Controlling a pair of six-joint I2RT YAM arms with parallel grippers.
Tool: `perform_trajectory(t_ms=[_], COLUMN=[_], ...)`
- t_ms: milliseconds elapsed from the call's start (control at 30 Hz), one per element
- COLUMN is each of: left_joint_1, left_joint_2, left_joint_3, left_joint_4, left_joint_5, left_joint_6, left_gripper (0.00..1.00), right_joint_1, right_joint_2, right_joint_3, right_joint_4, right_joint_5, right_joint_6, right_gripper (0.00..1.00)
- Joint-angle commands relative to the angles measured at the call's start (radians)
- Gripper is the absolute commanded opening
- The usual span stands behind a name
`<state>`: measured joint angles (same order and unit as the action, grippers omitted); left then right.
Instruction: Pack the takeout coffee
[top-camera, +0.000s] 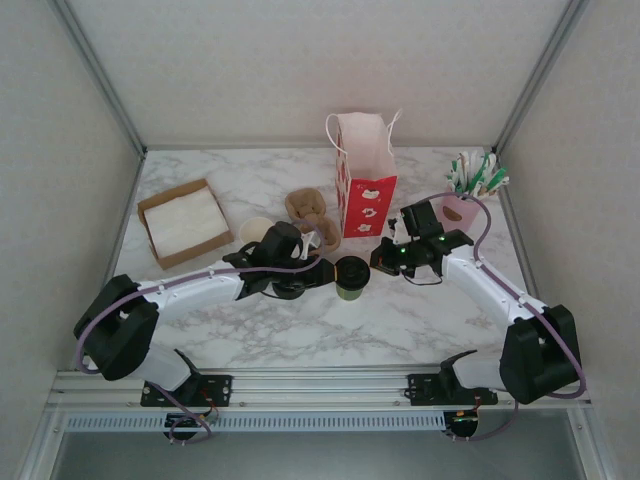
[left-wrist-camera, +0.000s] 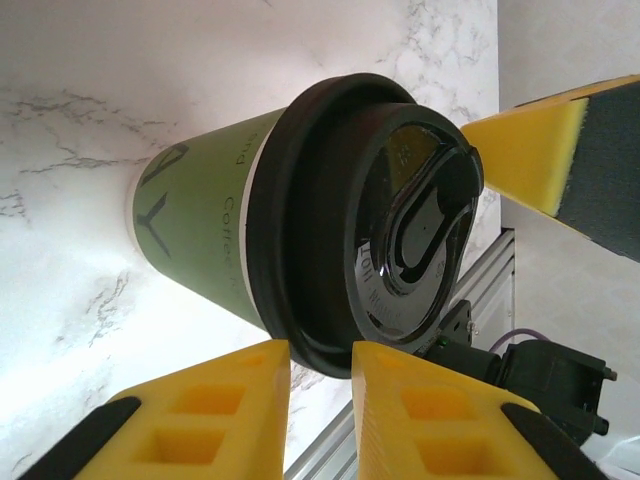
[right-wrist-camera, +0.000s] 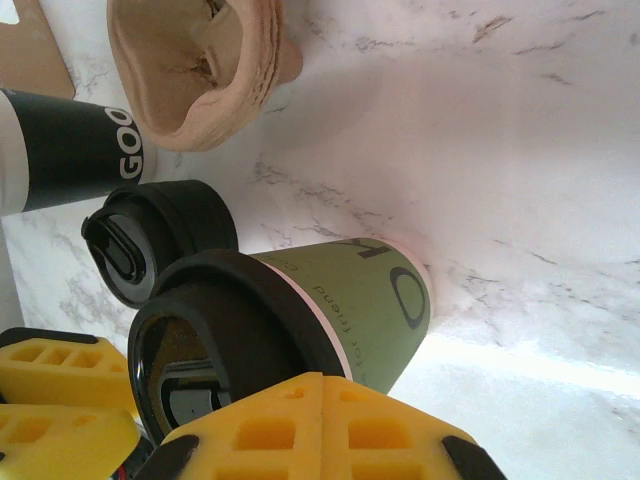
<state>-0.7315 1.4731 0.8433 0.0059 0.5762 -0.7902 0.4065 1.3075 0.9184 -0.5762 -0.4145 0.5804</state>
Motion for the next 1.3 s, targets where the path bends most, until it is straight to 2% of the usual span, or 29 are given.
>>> perform_trajectory(t_ms=[0, 200, 500, 767, 1267], left_joint_1=[0.009, 0.047, 0.093, 0.095, 0.058], left_joint_2=[-0.049, -0.055, 0.024, 0.085, 0.074], left_joint_3=[0.005, 0.026, 0.076, 0.099, 0.012], left_joint_4=[-0.041, -0.060, -0.069, -0.050, 0.016], left_joint_5=[-0.024, -0.002, 0.062, 0.087, 0.064], left_joint_6=[-0.001, 0.027, 0.083, 0.097, 0.041], left_gripper=[0.23, 0.25, 0.25, 0.25, 0.23], right_joint_1=[0.002, 0.002, 0.002, 0.002, 0.003], right_joint_2=[-0.040, -0.068, -0.060, -0.031, 0.019], right_joint_3=[0.026, -0.021, -0.062, -0.061, -0.049], right_joint_4=[-0.063, -0.043, 0.020, 0.042, 0.059], right_joint_5=[0.038, -0.012, -0.077, -0.092, -0.086], right_joint_6=[-0.027, -0.017, 0.010, 0.012, 0.005], right_gripper=[0.00, 0.00, 0.00, 0.00, 0.00])
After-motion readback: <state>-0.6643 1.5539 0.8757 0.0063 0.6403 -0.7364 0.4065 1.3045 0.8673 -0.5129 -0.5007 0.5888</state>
